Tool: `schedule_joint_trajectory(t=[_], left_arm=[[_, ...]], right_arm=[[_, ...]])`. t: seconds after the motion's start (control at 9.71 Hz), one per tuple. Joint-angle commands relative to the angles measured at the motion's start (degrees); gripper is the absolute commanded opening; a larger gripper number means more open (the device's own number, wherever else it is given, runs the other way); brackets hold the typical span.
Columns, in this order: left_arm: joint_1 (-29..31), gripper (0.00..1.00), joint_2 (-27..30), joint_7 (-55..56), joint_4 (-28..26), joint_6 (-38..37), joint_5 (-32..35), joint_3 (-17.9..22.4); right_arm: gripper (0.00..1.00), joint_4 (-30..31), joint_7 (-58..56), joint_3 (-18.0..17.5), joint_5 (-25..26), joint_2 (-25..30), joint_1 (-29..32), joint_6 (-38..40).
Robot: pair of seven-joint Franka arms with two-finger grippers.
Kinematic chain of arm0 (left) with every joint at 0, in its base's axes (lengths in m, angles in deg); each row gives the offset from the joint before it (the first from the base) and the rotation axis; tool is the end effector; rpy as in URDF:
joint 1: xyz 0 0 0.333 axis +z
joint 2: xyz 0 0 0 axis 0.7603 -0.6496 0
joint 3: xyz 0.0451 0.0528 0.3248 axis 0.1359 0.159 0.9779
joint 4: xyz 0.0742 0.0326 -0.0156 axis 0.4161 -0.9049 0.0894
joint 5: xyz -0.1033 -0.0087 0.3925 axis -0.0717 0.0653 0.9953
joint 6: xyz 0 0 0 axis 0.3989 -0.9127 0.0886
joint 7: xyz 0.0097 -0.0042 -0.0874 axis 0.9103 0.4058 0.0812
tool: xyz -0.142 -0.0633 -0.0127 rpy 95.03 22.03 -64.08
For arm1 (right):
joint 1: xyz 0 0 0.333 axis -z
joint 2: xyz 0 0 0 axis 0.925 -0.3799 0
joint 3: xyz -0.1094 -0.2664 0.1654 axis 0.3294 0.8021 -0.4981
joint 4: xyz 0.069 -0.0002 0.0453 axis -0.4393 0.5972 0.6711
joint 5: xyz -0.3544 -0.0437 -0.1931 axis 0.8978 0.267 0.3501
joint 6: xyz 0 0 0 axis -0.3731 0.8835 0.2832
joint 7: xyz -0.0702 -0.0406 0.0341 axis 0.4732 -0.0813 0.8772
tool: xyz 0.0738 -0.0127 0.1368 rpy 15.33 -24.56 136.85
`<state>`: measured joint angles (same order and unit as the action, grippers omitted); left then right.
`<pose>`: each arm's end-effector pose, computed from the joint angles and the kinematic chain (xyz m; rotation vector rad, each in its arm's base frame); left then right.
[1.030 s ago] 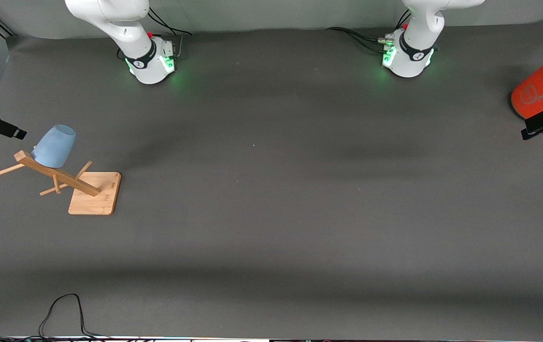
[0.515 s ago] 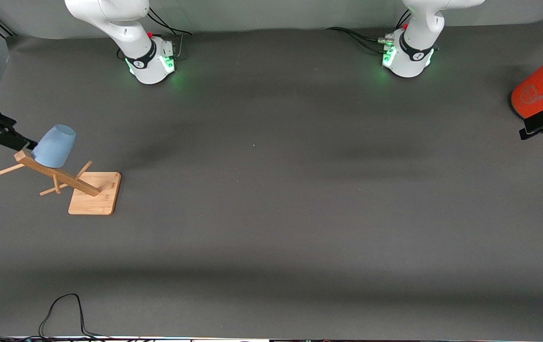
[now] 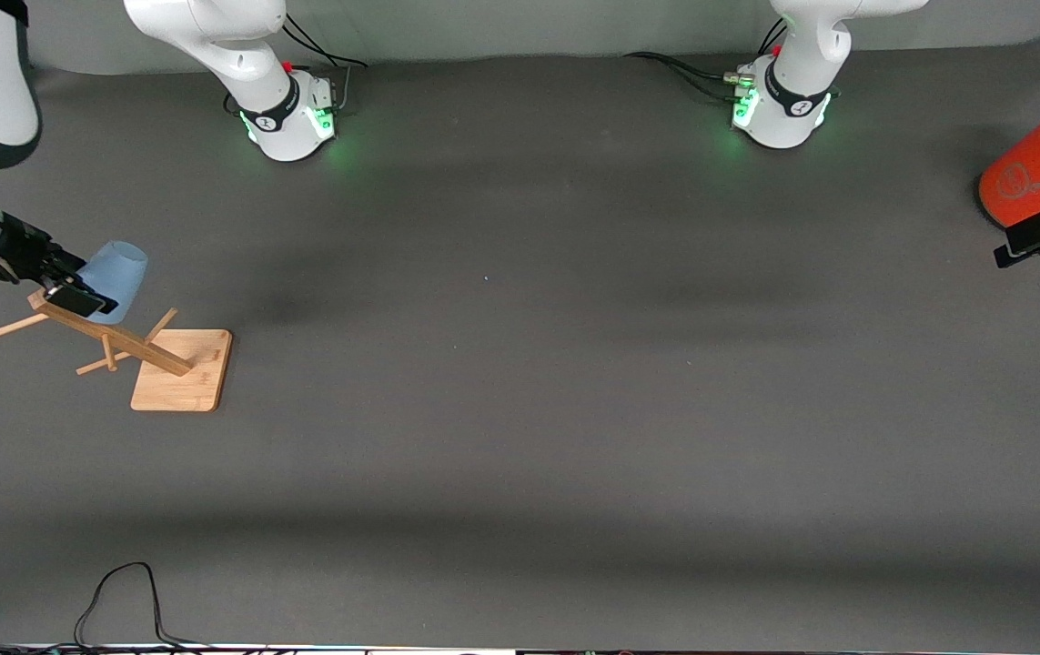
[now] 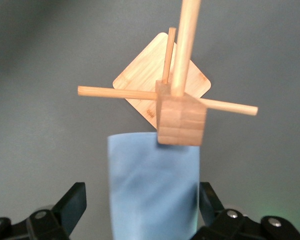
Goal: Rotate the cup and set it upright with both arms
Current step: 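Close the right gripper on the blue cup's base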
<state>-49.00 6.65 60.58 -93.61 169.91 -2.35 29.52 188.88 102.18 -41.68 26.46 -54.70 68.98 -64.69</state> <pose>0.5811 0.0360 0.6057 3.0833 0.0578 -0.0913 0.5187 -0.0922 0.4299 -2.8554 1.2380 0.1127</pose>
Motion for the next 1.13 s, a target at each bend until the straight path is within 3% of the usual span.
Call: schedule_joint_trajectory(t=[0.0, 0.41, 0.62, 0.72, 1.03], left_arm=[[0.3, 1.0, 0.33, 0.11, 0.25, 0.12, -0.26, -0.19], [0.39, 1.0, 0.51, -0.07, 0.25, 0.38, 0.36, -0.19], [-0.14, 1.0, 0.51, 0.11, 0.25, 0.82, 0.79, -0.28], [-0.23, 1.0, 0.51, 0.19, 0.25, 0.73, 1.23, -0.37], [-0.32, 1.0, 0.24, 0.54, -0.1, 0.65, 1.23, -0.46]], right_arm=[[1.0, 3.07, 1.09, 0.37, -0.66, 1.43, -0.34, -2.54], [0.98, 2.99, 1.09, 0.46, -0.57, 1.08, -0.25, -2.81], [0.55, 2.9, 0.92, 1.08, -0.57, 1.08, -0.25, -2.46], [0.49, 2.9, 0.92, 1.08, -0.57, 1.16, -0.25, -2.37], [0.49, 2.81, 0.92, 1.08, -0.4, 2.13, -0.42, -1.14]])
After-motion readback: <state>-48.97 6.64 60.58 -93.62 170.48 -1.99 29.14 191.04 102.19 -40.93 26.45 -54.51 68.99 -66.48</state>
